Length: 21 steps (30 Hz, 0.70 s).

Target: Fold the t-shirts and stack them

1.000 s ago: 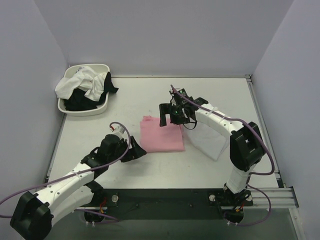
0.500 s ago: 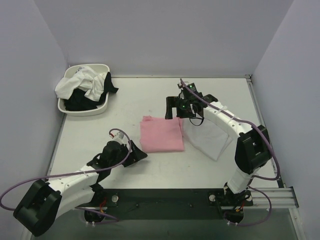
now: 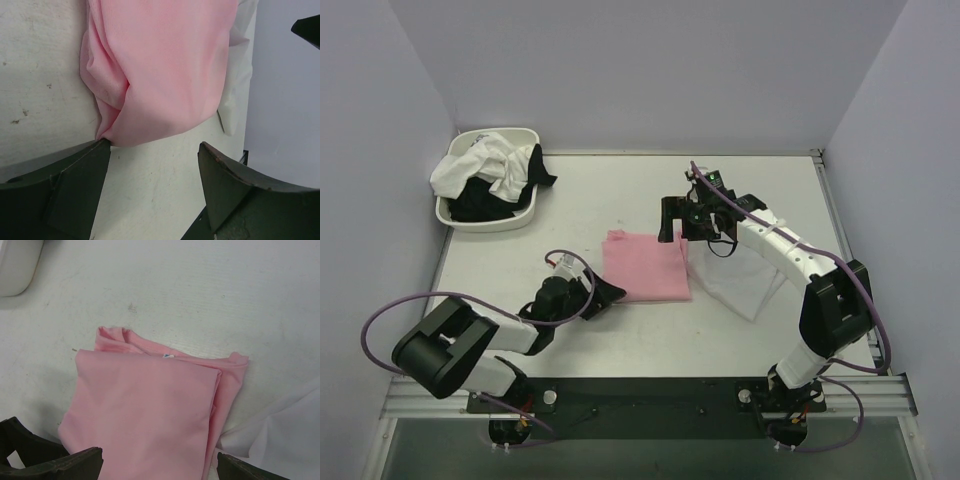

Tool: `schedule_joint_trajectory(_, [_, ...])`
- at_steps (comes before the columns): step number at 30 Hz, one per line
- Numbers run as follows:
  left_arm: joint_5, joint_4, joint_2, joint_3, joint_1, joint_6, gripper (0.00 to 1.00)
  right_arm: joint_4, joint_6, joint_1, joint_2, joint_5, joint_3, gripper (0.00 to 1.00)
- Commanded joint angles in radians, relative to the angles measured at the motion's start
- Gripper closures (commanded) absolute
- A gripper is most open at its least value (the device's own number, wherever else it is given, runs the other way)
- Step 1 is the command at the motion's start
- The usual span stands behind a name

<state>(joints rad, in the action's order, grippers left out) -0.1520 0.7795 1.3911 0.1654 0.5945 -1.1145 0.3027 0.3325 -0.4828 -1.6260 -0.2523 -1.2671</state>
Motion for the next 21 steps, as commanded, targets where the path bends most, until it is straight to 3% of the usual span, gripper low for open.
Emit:
schedule_joint_trajectory(1, [0.060,-0.059,0.111,-0.023,-0.001,-0.001,0.19,0.003,-0.003,0.007,0.045,-0.010,0.008,0.00])
schedule_joint_trajectory(6, [0.077,-0.068,0.158,-0.003,-0.005,-0.014,0.35,0.001,0.000,0.009,0.044,-0.019,0.008,0.00])
schedule_joint_trajectory(7, [0.083,-0.081,0.173,0.008,-0.005,-0.013,0.44,0.001,0.002,0.007,0.043,-0.021,0.009,0.00])
schedule_joint_trajectory(8, [0.086,-0.095,0.183,0.014,-0.007,-0.011,0.48,-0.005,0.002,0.007,0.046,-0.022,0.014,0.00])
schedule_joint_trajectory(16, [0.101,-0.221,0.227,0.104,-0.024,-0.013,0.57,-0.019,0.008,0.007,0.069,-0.042,0.041,0.00])
schedule_joint_trajectory(18, [0.117,-0.256,0.223,0.123,-0.024,-0.011,0.64,-0.028,0.011,0.007,0.075,-0.044,0.055,0.00])
schedule_joint_trajectory(19, [0.123,-0.287,0.218,0.137,-0.024,-0.011,0.70,-0.030,0.010,0.009,0.077,-0.045,0.058,0.00])
schedule_joint_trajectory(21, [0.134,-0.304,0.212,0.149,-0.025,-0.007,0.94,-0.037,0.013,0.009,0.078,-0.048,0.069,0.00])
